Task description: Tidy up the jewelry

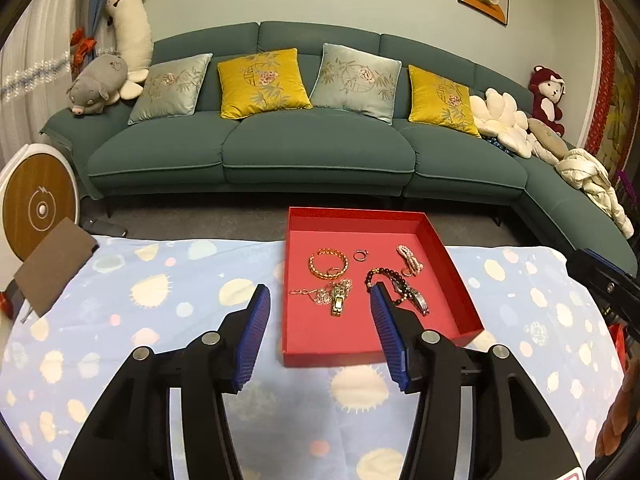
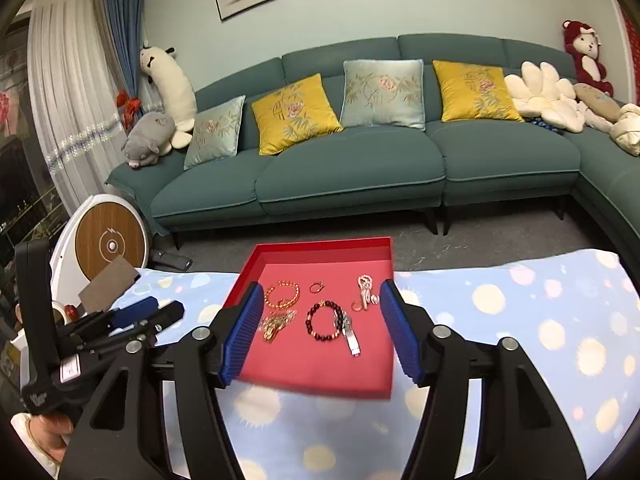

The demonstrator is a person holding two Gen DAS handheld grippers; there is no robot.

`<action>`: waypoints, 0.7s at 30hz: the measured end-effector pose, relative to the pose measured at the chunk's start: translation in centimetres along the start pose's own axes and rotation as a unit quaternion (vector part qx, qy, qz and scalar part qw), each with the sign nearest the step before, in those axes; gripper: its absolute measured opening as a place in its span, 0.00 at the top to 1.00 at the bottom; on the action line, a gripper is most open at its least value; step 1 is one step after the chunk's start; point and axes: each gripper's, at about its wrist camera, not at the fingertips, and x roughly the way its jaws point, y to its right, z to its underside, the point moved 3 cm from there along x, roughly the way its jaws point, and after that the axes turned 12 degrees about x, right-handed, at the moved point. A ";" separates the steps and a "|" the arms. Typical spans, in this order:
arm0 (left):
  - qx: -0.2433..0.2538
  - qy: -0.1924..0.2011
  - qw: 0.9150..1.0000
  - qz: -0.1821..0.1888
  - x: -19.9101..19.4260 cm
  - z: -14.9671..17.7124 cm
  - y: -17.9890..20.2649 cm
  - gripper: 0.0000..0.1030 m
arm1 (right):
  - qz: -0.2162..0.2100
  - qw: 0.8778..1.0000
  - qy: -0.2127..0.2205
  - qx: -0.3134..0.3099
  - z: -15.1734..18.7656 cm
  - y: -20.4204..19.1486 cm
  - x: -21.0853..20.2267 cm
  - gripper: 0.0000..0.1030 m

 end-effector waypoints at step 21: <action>0.024 -0.081 0.996 -0.010 -2.4 12.8 3.9 0.41 | 0.062 0.996 -0.044 -0.048 14.6 -0.1 -6.6 0.29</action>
